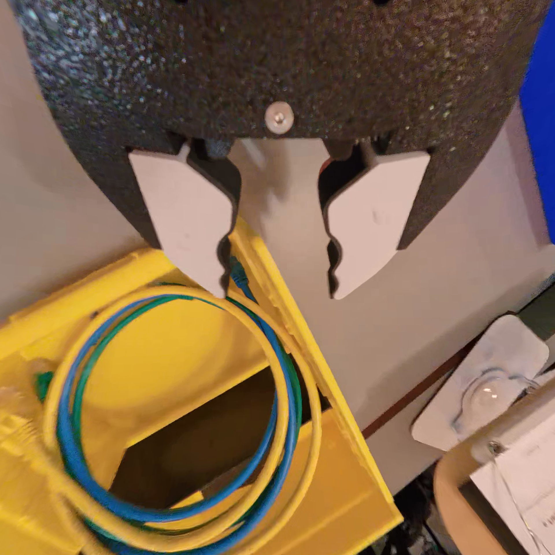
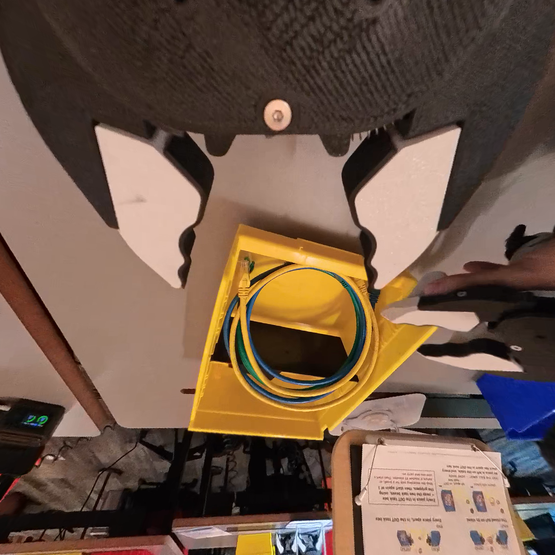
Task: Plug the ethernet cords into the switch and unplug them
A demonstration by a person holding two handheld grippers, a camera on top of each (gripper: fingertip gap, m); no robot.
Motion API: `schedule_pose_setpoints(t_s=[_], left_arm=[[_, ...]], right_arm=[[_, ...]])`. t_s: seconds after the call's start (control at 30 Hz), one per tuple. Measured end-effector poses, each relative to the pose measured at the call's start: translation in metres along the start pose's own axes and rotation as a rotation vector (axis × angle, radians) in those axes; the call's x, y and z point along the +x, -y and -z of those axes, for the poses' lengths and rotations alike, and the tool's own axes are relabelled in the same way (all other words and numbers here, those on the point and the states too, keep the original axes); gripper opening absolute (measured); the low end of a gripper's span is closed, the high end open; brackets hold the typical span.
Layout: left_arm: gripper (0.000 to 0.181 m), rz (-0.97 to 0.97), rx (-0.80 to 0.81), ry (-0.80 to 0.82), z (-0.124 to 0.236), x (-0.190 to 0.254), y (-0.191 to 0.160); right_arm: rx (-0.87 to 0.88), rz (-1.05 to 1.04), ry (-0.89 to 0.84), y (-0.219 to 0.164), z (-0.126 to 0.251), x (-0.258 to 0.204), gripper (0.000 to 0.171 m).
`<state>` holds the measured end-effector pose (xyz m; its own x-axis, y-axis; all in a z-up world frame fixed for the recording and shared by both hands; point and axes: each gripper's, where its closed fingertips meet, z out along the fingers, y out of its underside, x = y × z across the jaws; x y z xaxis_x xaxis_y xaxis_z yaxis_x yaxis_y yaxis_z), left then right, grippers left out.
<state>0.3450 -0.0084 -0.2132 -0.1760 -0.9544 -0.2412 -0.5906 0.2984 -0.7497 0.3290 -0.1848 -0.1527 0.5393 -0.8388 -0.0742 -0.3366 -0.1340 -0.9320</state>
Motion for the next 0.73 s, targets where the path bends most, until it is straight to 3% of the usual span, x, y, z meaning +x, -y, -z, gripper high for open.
schedule_pose_setpoints(t_s=[0.1,0.2,0.37,0.53,0.73], left_arm=[[0.022,-0.006,0.014,0.048,-0.012,-0.005,0.005],[0.011,0.027,0.037,0.096,-0.018,-0.017,0.006],[0.008,0.084,0.056,-0.002,0.001,-0.028,-0.013],[0.008,0.059,0.064,-0.074,0.066,-0.046,-0.073],[0.008,-0.02,0.031,-0.182,0.176,-0.09,-0.179]], right_arm=[[0.015,-0.032,0.019,0.002,0.002,0.001,0.109],[0.026,-0.045,0.031,0.006,0.004,0.0,0.108],[0.047,-0.021,0.065,0.014,0.01,-0.013,0.105],[0.053,0.024,0.101,0.02,0.015,-0.034,0.107],[0.036,0.072,0.21,0.023,0.007,-0.091,0.105]])
